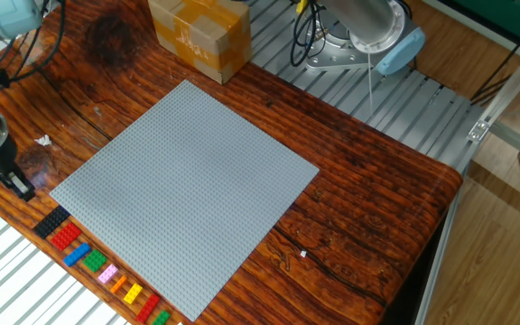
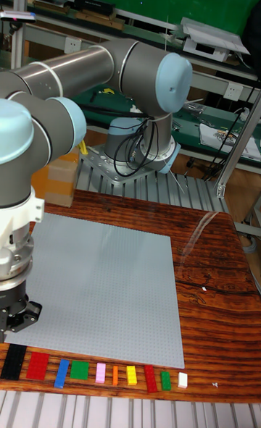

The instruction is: Build with small Lego blocks

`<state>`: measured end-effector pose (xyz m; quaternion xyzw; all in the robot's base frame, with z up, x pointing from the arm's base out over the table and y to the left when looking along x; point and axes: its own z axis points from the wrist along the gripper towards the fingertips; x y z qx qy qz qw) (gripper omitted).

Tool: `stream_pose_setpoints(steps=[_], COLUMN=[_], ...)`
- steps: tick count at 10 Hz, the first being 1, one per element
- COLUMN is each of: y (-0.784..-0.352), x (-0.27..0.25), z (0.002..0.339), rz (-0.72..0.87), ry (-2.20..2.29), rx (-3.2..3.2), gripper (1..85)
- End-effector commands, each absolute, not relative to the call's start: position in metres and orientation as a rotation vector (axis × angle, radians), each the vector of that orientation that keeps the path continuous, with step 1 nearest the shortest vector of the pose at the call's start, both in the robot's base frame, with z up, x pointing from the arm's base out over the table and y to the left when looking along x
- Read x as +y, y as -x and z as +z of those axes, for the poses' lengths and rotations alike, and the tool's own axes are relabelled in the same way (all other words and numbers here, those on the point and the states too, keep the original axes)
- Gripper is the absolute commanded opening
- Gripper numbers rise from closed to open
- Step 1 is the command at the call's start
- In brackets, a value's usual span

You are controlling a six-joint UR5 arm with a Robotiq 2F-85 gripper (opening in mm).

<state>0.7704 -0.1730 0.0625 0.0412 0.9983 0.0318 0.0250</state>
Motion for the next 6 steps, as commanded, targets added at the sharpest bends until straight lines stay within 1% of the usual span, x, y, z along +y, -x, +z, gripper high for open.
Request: stream_pose_setpoints(steps=[1, 4, 6], y=[-0.774, -0.780, -0.782], x=[-0.163, -0.161, -0.164], z=[0.059, 0.051, 0.048], rz=[0.143, 0.137, 0.099], ry=[-0.142, -0.104, -0.081], rx=[3.082, 3.063, 3.056], gripper=[1.0, 1.0, 1.0])
